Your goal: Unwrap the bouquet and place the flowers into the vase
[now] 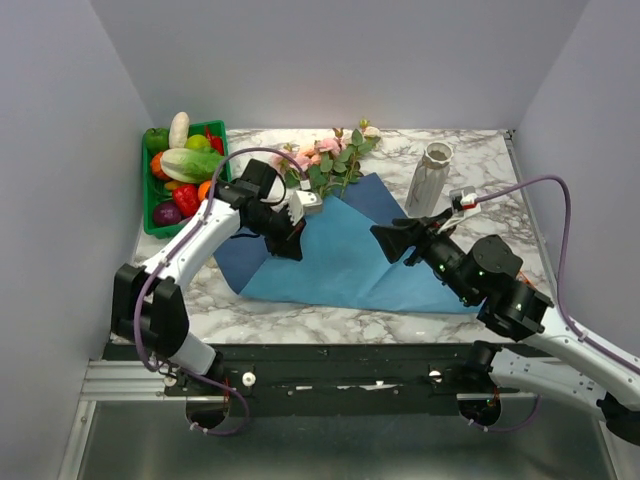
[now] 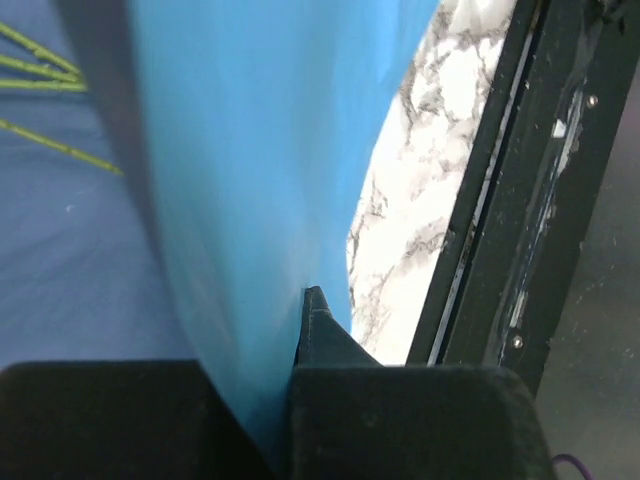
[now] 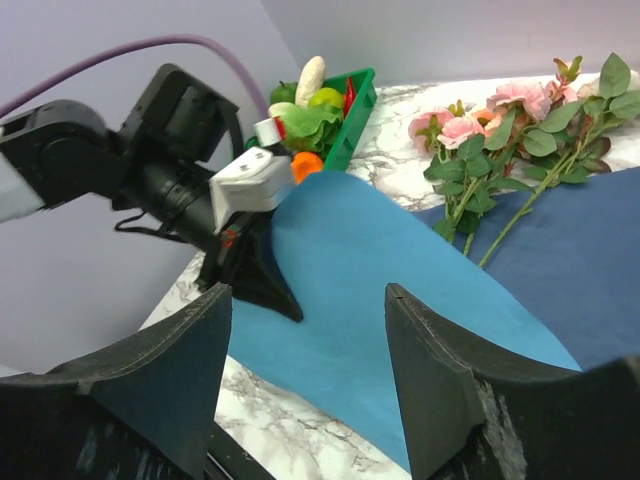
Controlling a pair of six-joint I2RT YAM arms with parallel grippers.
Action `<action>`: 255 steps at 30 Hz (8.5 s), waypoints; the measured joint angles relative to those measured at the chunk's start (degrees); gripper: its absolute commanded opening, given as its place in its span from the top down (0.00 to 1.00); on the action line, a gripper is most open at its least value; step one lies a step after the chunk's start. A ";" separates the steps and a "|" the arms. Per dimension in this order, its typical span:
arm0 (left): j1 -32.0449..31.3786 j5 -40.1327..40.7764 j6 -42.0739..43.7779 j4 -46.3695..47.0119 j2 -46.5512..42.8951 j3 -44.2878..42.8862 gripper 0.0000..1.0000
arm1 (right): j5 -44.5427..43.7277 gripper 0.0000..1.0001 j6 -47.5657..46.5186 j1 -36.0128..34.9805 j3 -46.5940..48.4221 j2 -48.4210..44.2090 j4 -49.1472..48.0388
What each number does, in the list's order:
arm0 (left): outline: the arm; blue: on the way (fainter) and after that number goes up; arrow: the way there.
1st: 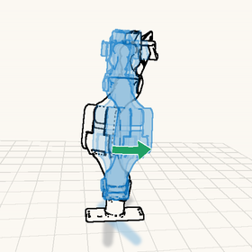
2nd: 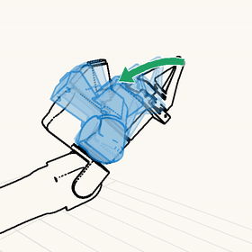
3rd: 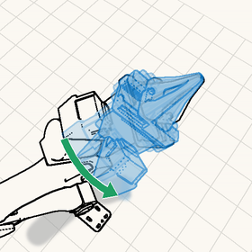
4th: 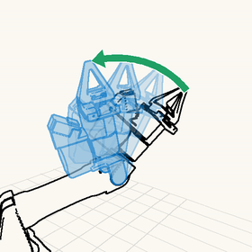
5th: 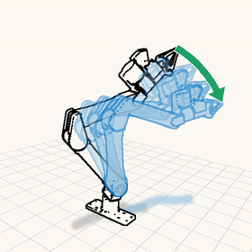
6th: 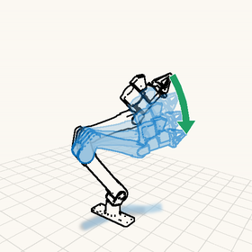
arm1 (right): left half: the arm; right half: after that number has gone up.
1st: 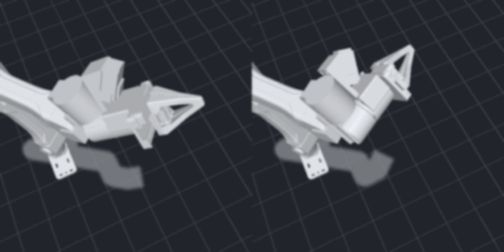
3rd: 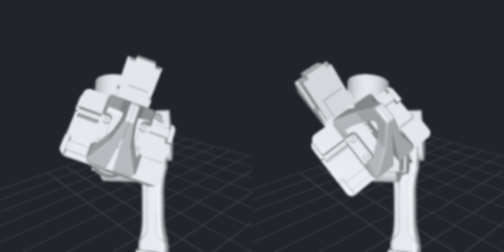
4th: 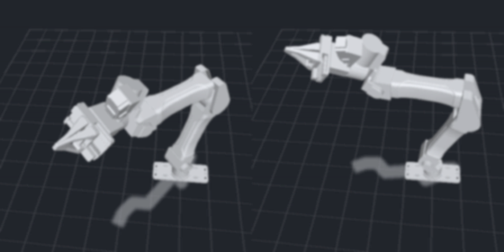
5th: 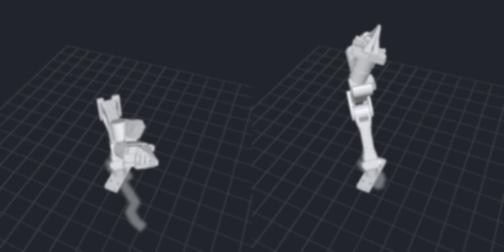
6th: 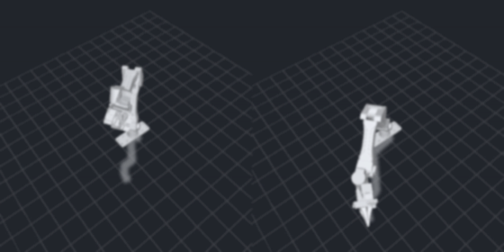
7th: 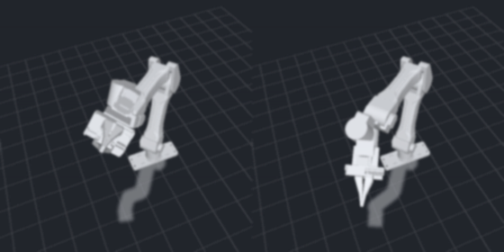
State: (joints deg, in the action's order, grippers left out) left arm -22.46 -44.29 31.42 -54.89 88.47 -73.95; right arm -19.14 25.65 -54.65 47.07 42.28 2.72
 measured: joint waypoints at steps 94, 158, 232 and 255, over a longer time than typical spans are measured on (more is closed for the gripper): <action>12.76 8.98 -15.80 8.52 -17.22 5.53 0.10 | 10.08 0.62 0.48 19.12 76.54 97.83 26.73; 12.76 9.88 -13.75 8.37 -14.91 7.67 0.01 | 4.04 0.60 -3.63 10.27 39.06 74.58 15.74; 14.25 10.58 -9.53 5.29 -15.69 7.80 0.01 | -13.55 0.99 -42.03 34.73 29.22 46.64 -51.63; 14.25 9.97 -8.48 2.71 -14.91 6.34 0.01 | -9.88 0.35 -37.86 36.68 15.37 46.45 -54.95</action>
State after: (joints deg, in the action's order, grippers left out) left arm -8.21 -34.33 22.94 -52.18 73.56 -67.61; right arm -29.02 -12.21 -17.98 62.43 88.73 -52.23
